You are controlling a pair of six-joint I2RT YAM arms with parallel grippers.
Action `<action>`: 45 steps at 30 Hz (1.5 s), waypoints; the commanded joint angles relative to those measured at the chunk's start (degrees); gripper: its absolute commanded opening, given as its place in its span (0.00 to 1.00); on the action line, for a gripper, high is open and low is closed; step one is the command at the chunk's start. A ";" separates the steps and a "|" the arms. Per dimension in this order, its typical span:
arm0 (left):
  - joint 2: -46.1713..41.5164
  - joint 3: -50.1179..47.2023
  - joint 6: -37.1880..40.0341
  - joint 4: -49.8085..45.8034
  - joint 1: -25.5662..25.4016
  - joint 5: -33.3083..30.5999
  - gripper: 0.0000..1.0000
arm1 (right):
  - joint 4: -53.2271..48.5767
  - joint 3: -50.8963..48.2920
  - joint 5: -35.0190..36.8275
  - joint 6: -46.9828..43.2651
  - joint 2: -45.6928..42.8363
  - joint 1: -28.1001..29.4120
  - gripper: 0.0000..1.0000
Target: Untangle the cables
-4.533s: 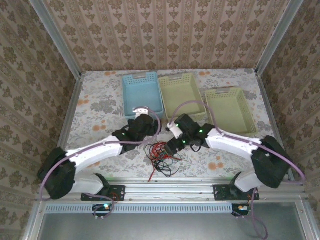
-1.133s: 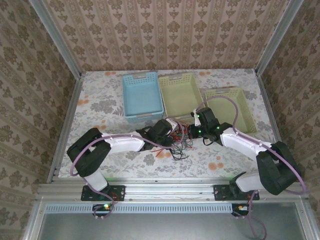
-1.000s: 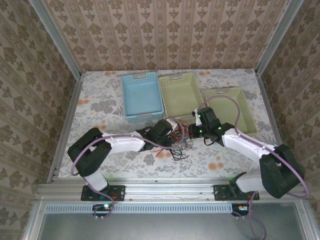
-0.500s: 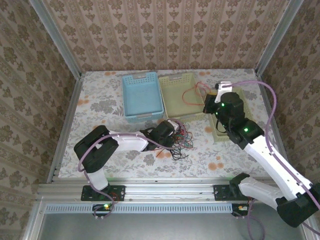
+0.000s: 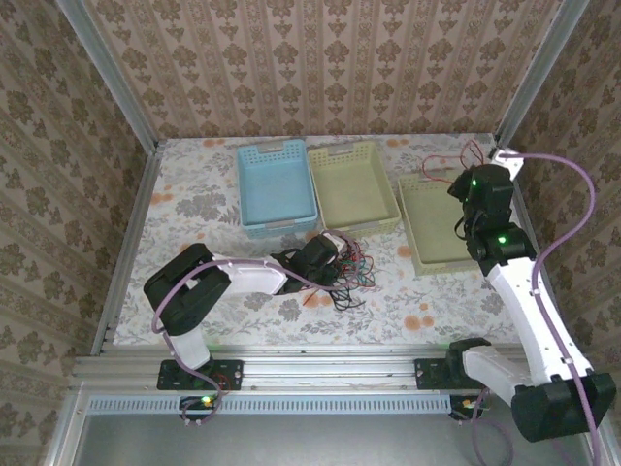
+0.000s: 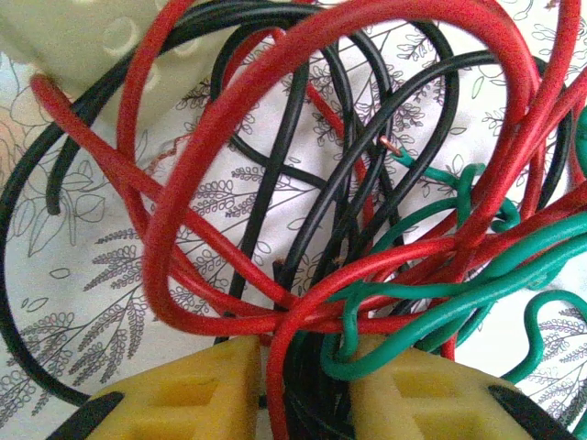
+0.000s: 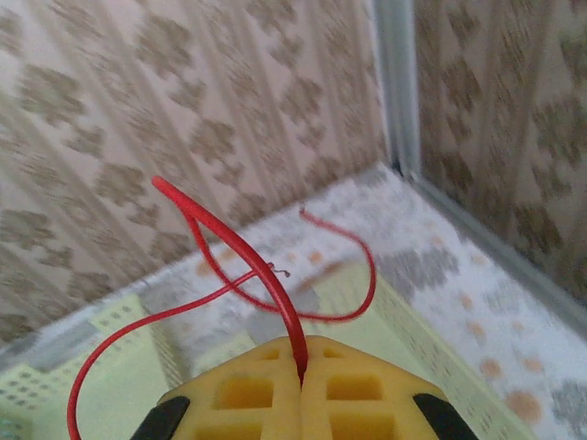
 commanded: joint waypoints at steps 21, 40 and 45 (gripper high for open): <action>-3.16 -2.17 0.37 -2.75 0.13 -1.60 0.44 | -5.04 -13.34 -11.52 14.73 7.48 -6.25 0.53; -2.23 -1.62 -0.20 -3.56 0.97 -0.78 0.54 | -2.96 -11.65 -43.85 -10.80 18.52 25.67 0.52; -2.64 -1.95 -0.84 -3.69 1.00 -1.87 0.55 | -4.92 -12.93 -36.08 -10.21 16.63 25.69 0.51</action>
